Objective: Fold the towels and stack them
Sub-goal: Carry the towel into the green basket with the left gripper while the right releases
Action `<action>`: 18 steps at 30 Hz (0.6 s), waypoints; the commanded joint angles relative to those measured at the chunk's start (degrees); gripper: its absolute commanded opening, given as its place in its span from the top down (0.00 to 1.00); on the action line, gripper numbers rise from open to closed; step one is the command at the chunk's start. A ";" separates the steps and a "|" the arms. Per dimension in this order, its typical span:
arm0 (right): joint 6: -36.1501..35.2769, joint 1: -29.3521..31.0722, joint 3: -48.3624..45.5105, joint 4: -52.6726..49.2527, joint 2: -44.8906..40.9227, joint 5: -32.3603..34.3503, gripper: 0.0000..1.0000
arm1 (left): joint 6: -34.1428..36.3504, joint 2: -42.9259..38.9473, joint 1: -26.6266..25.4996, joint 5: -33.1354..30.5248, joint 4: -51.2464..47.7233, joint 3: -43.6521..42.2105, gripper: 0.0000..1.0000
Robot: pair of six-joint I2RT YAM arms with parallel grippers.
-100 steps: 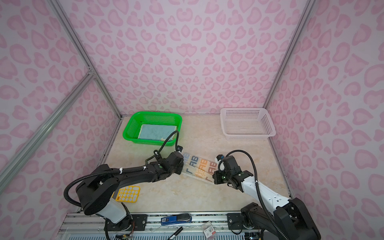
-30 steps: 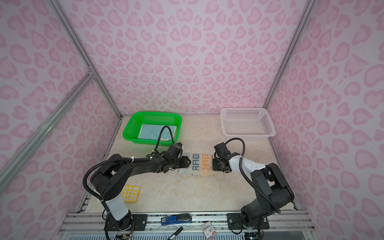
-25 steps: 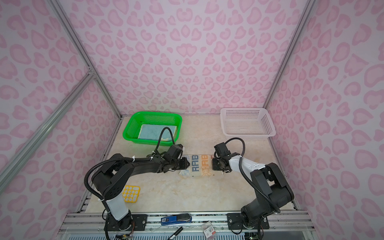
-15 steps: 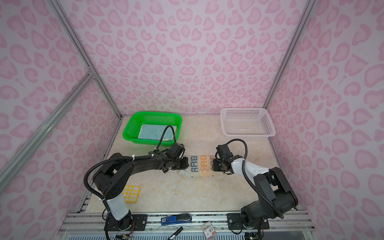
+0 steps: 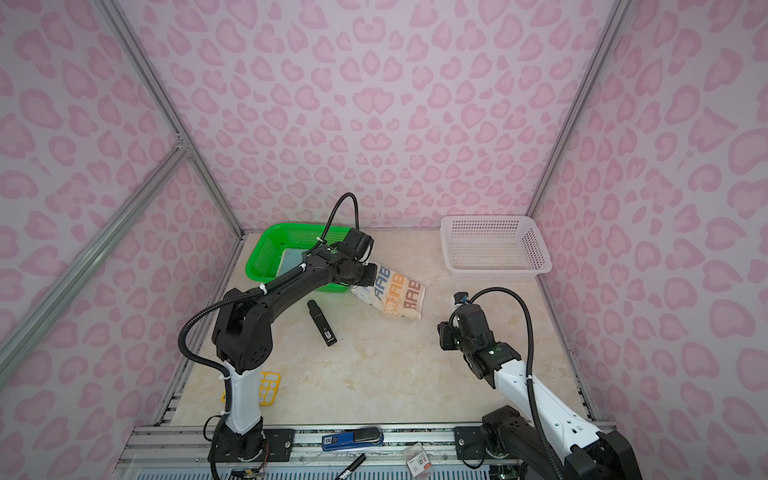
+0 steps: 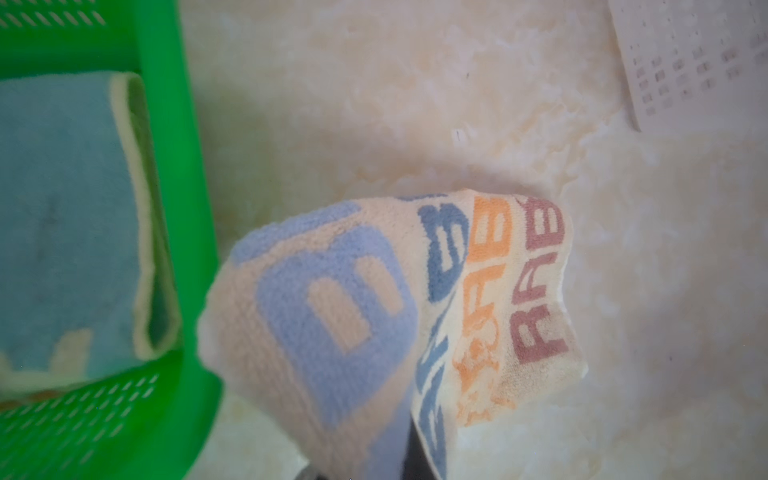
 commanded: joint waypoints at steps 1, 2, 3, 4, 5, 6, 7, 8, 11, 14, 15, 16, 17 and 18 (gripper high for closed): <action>-0.18 0.15 -2.86 3.10 -3.24 0.65 0.53 | 4.71 3.31 2.74 1.52 -9.60 7.82 0.97; -0.07 0.16 -3.66 3.74 -4.39 0.44 0.54 | 5.32 4.79 3.59 1.60 -11.60 10.97 0.97; -0.09 0.19 -4.42 4.19 -5.21 0.26 0.54 | 5.89 5.80 4.46 1.84 -13.31 13.67 0.97; -0.27 0.23 -5.00 4.77 -6.03 -0.06 0.54 | 6.52 7.01 5.40 2.34 -15.24 16.63 0.97; -0.64 0.23 -5.42 5.09 -6.67 -0.65 0.54 | 7.09 8.32 6.42 2.84 -17.00 19.48 0.97; -1.04 0.36 -5.47 5.12 -7.03 -1.01 0.53 | 7.47 9.25 7.18 3.32 -18.29 21.72 0.97; -1.61 0.41 -5.51 4.92 -7.34 -1.39 0.53 | 8.11 10.18 8.23 4.17 -19.68 24.09 0.97; -2.15 0.49 -5.43 4.81 -7.48 -1.96 0.53 | 8.61 11.12 9.19 4.57 -21.14 26.55 0.97; -3.29 1.11 -5.22 4.48 -7.63 -2.58 0.52 | 10.48 13.59 11.99 4.79 -25.49 32.98 0.97; -3.32 1.77 -5.34 4.70 -7.56 -1.81 0.51 | 12.45 14.58 15.10 4.34 -27.84 36.39 0.97; -3.21 1.80 -5.45 4.82 -7.40 -1.70 0.51 | 13.22 14.60 16.08 4.38 -28.13 36.63 0.97; -3.00 1.91 -5.47 5.12 -7.30 -1.70 0.51 | 13.69 14.63 17.26 3.86 -28.25 36.51 0.97; -2.87 1.97 -5.52 5.40 -6.98 -1.76 0.51 | 13.92 14.60 18.67 3.14 -28.49 36.57 0.97; -2.74 2.03 -5.43 5.53 -6.81 -1.86 0.51 | 14.55 14.71 19.70 3.05 -28.73 36.57 0.97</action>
